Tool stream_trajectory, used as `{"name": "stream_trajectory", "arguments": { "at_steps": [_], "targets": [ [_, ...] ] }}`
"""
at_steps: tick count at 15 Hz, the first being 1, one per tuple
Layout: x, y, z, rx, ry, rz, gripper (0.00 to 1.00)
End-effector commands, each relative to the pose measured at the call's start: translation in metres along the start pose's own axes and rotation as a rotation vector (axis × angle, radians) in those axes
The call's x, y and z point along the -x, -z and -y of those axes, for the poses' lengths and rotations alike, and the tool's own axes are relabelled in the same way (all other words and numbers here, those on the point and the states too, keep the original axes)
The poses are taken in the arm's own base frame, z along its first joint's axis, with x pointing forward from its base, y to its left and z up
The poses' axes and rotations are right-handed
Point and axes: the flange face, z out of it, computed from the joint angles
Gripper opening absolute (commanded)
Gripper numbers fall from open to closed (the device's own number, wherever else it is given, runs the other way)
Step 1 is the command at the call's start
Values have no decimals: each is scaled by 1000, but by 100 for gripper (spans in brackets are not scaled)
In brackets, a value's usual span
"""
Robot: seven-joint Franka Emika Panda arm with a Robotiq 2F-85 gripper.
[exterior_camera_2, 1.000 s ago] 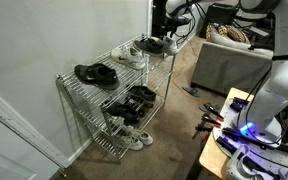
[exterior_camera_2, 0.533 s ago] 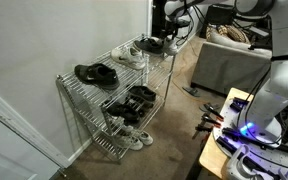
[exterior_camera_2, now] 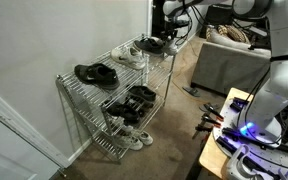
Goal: Put the white shoe next to the other on the left
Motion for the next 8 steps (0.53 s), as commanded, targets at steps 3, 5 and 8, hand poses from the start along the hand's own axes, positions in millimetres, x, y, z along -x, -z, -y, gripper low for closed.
{"name": "stream_trajectory", "arguments": {
  "at_steps": [3, 5, 8],
  "targets": [
    [-4, 5, 3, 19, 6, 28, 28],
    [-5, 6, 4, 20, 6, 30, 15],
    [-7, 6, 5, 21, 5, 31, 1]
  ]
}}
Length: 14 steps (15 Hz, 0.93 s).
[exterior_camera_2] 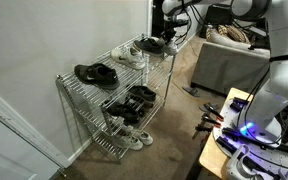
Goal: Put the white shoe next to the other on the left
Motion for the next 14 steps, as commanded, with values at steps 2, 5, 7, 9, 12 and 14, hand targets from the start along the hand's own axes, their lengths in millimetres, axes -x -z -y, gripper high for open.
{"name": "stream_trajectory", "arguments": {
  "at_steps": [2, 5, 7, 9, 12, 14],
  "targets": [
    [-3, 3, 2, 19, 1, 19, 0],
    [-2, 8, 3, 29, -3, 20, 1],
    [2, 27, 4, 31, -7, 5, 1],
    [7, 50, 5, 43, 3, -27, 1],
    [12, 85, 9, 79, 26, -93, 1],
    [15, 105, 15, 96, 37, -131, 1]
  ]
}}
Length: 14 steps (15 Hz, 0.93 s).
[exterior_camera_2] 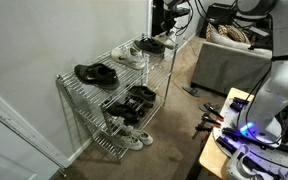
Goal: Put the white shoe next to the other on the left
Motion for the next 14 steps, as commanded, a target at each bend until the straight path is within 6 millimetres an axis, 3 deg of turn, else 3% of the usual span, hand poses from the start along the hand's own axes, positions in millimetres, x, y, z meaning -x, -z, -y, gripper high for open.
{"name": "stream_trajectory", "arguments": {
  "at_steps": [1, 7, 10, 14],
  "targets": [
    [12, 45, 7, 47, -3, -57, 1],
    [18, 86, 37, 72, 76, -231, 1],
    [27, 87, 58, 72, 132, -293, 1],
    [49, 81, 100, 61, 232, -337, 1]
  ]
}}
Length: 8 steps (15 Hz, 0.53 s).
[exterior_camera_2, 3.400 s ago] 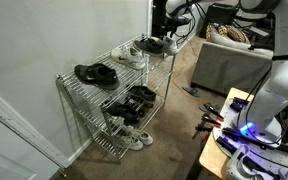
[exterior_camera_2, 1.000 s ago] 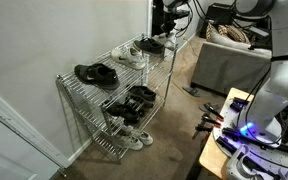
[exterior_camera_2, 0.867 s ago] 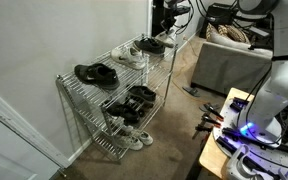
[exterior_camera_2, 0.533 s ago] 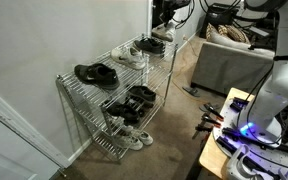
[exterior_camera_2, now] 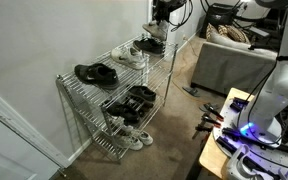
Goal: Put the white shoe next to the other on the left
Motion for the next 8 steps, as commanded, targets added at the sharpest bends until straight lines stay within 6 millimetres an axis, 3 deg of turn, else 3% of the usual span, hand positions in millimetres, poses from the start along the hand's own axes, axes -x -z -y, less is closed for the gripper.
{"name": "stream_trajectory", "arguments": {
  "at_steps": [1, 5, 8],
  "targets": [
    [25, 14, 40, -16, 86, -54, 1],
    [42, 21, 87, -61, 170, -94, 1],
    [53, 20, 108, -91, 207, -90, 1]
  ]
}}
